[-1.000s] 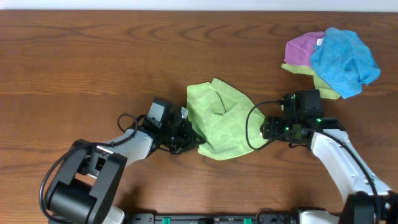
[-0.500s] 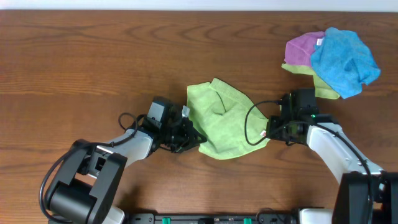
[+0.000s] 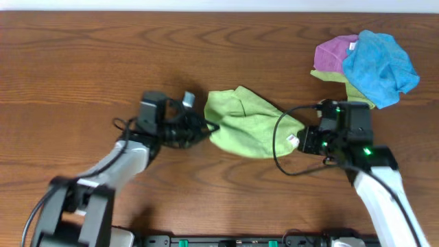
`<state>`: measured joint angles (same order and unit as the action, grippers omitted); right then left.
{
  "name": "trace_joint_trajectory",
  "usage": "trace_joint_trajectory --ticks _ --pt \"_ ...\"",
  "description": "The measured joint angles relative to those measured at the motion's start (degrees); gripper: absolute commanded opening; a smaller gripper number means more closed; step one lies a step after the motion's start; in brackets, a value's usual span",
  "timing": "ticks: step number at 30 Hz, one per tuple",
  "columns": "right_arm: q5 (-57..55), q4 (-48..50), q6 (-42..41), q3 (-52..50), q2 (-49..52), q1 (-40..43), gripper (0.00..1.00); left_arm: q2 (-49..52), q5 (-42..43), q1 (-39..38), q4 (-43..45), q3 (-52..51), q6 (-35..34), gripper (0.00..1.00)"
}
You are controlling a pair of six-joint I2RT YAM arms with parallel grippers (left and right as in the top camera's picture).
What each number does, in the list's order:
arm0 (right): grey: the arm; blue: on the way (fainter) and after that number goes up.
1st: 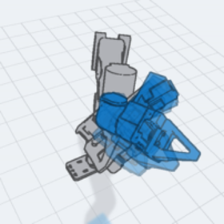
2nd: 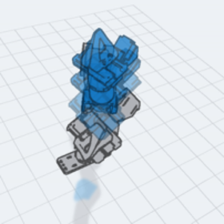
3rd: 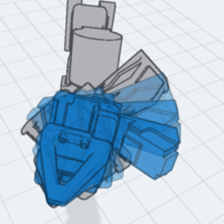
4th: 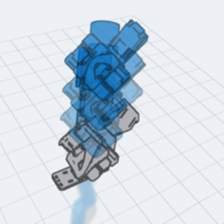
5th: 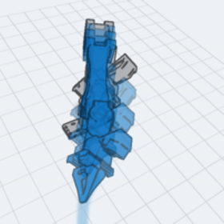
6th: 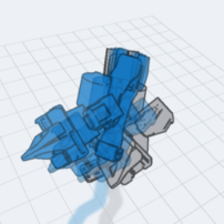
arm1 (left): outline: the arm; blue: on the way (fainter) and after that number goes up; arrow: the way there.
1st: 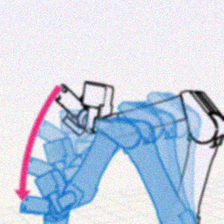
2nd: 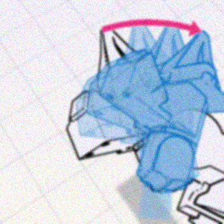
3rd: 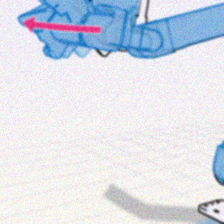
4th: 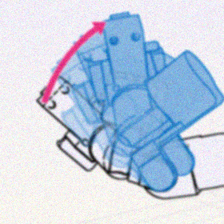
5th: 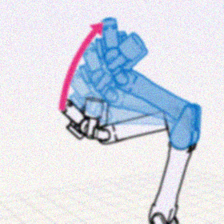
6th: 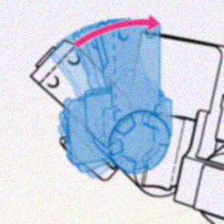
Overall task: Fold the cloth
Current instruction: 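Lift the towel and stretch it between both grippers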
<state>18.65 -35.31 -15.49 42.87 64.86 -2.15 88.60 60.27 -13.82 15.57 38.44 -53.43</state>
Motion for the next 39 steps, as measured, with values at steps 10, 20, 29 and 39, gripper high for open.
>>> trace_joint_trajectory --ticks 10,20,29,39 --pt "5.1 3.4 -6.1 0.3 -12.8 0.0 0.01 -8.4 1.3 5.2 0.3 12.5 -4.3 0.06" --pt "5.7 7.0 -7.5 7.1 -12.8 0.0 0.01 -8.4 1.8 7.5 0.1 18.7 -5.5 0.06" --pt "5.3 7.3 -7.5 11.6 -12.6 0.0 0.01 -8.4 2.7 8.4 8.5 20.3 -9.9 0.06" --pt "5.1 7.5 -7.1 14.7 -10.3 0.0 0.01 -8.4 4.0 10.7 9.2 23.3 -12.6 0.06"
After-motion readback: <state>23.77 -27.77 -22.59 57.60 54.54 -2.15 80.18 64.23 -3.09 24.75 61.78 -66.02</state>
